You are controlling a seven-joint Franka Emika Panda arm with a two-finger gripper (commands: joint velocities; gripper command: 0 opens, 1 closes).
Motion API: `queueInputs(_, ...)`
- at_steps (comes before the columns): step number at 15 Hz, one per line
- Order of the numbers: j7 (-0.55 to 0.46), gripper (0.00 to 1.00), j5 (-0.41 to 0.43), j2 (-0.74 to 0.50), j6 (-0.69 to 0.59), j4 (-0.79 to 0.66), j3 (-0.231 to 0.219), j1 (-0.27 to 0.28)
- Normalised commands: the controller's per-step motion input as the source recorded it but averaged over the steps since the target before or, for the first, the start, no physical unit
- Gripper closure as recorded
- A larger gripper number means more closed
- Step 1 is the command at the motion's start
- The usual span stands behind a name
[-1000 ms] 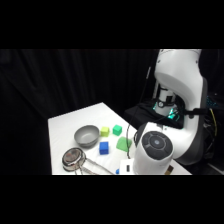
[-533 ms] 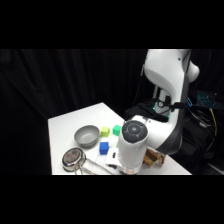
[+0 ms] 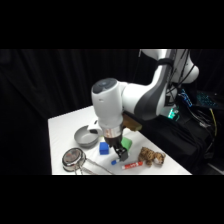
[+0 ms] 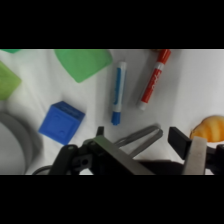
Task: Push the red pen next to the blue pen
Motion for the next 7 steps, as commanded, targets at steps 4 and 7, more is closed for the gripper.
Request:
queueInputs(4, -0.44, 0.00, 0.115, -0.43, -0.76, 0.18, -0.076, -0.293)
queueInputs(7, -0.33, 0.00, 0.042, -0.23, -0.61, 0.35, -0.086, -0.177)
